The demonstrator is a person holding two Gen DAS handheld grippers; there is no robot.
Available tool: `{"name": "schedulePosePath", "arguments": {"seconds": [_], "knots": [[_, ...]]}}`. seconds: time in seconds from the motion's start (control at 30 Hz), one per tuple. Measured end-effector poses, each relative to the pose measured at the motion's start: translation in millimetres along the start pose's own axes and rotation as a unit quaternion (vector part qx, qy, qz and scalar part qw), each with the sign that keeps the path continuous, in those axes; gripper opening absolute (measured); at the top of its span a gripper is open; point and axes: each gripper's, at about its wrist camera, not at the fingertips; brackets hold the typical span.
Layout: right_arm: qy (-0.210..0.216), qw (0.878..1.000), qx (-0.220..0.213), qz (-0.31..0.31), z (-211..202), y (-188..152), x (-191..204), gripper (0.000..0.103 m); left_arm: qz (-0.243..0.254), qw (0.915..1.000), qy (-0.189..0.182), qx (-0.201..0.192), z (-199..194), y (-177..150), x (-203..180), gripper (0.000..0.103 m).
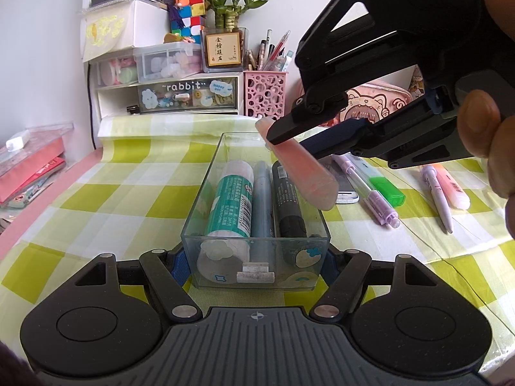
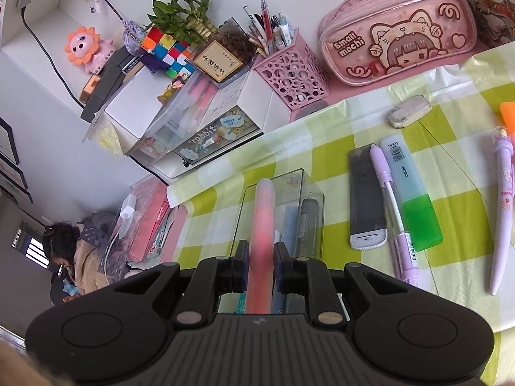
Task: Organize stationery
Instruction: 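Lower the pink highlighter into the clear box and open the right tool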
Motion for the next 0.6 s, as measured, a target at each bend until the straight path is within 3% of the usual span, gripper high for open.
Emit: {"name": "schedulePosePath", "arguments": {"seconds": [0.27, 0.6], "knots": [[-0.035, 0.999, 0.016, -0.012, 16, 0, 5, 0.006, 0.000, 1.0000, 0.000, 0.000, 0, 0, 0, 0.073], [-0.039, 0.996, 0.022, -0.077, 17, -7, 17, 0.006, 0.000, 1.0000, 0.000, 0.000, 0, 0, 0, 0.073]]}}
Point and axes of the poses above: each gripper's, at about its wrist camera, not at the fingertips, and z roughly the way its jaws point, x to its left, y to its top, and after that the axes turned 14 degrees about -x, right-handed
